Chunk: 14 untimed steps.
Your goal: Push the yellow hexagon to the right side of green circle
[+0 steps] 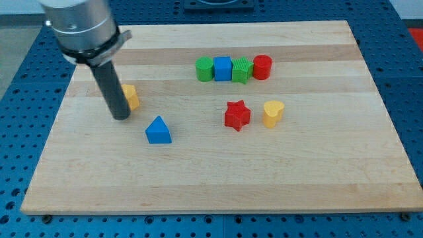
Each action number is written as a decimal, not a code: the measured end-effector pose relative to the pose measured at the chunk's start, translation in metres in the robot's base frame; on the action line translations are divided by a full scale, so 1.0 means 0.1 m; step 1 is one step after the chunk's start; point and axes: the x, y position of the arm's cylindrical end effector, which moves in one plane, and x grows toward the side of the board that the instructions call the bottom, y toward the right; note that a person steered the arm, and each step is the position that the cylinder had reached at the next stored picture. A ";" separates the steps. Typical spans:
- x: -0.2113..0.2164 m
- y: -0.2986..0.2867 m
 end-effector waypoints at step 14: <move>-0.69 0.17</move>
